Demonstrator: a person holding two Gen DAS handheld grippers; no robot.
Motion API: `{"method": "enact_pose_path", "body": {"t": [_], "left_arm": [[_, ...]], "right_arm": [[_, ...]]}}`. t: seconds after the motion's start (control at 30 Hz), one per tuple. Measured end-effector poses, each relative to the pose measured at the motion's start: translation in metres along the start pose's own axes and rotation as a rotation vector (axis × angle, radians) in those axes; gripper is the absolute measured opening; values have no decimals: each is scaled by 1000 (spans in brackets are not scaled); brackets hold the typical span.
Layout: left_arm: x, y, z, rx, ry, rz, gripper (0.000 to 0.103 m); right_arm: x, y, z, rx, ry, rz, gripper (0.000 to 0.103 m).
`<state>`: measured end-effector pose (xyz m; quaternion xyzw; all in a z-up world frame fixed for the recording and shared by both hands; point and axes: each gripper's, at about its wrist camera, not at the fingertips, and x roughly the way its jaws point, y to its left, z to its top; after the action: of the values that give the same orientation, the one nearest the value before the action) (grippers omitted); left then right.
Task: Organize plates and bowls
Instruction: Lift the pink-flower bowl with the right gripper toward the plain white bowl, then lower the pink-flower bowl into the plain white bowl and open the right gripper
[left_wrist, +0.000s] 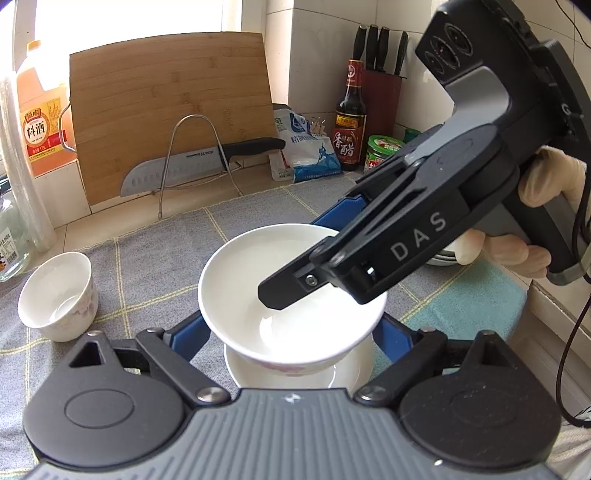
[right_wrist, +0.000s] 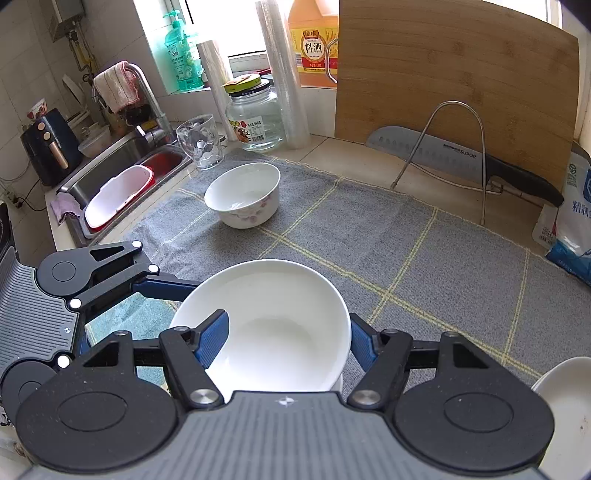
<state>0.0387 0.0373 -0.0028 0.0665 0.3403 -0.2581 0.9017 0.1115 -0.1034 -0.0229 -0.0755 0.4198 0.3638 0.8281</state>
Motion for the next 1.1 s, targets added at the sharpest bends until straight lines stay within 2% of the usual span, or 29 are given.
{"method": "enact_pose_path", "body": {"t": [0.33,1.1], "left_arm": [[5,-4,-10,-2,33,-14,94],[19,-2,-16,14,76,-22,94]], "right_arm": [[6,-1,-16,29,18,2,74],[15,-3,-23,36,32,4,74]]}}
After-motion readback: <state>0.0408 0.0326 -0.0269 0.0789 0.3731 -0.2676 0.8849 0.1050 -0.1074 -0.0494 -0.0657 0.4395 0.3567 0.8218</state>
